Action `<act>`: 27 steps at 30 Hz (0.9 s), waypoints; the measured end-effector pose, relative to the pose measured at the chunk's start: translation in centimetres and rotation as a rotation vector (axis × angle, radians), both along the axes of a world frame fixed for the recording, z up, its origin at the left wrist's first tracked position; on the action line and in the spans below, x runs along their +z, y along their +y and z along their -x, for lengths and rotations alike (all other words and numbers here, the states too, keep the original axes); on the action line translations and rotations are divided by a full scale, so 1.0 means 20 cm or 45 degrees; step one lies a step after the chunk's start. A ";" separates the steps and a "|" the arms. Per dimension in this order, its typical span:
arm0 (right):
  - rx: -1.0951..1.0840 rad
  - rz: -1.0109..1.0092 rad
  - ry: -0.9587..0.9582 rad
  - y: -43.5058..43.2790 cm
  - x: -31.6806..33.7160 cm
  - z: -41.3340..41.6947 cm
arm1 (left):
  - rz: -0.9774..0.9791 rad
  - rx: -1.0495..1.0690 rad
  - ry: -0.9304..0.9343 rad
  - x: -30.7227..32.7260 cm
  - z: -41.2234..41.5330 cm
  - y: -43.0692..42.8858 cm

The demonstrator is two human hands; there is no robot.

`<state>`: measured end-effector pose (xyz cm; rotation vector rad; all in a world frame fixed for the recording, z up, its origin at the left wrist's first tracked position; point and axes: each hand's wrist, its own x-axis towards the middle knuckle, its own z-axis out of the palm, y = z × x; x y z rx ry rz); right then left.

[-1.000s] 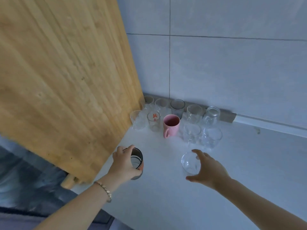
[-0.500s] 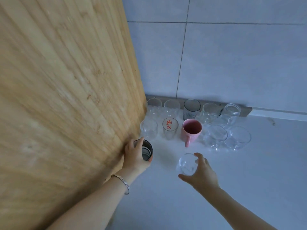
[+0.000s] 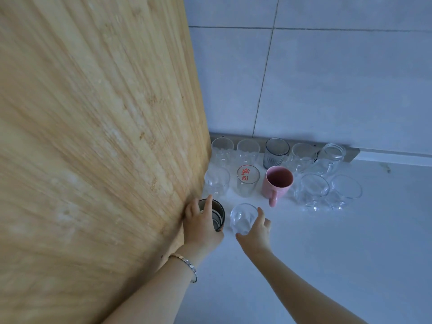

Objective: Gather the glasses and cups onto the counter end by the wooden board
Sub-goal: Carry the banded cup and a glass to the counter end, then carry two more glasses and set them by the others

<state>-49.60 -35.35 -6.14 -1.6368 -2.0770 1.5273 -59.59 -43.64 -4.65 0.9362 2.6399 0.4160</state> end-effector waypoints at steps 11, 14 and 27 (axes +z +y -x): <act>0.301 0.103 -0.237 0.11 0.09 -0.20 | 0.077 -0.040 0.217 0.04 -0.07 0.00; 0.456 0.157 -0.325 0.18 0.12 -0.42 | 0.164 -0.158 0.302 0.07 -0.16 0.05; 0.282 -0.009 -0.688 0.60 0.34 -2.17 | 0.435 -1.140 -0.163 0.34 -1.69 0.83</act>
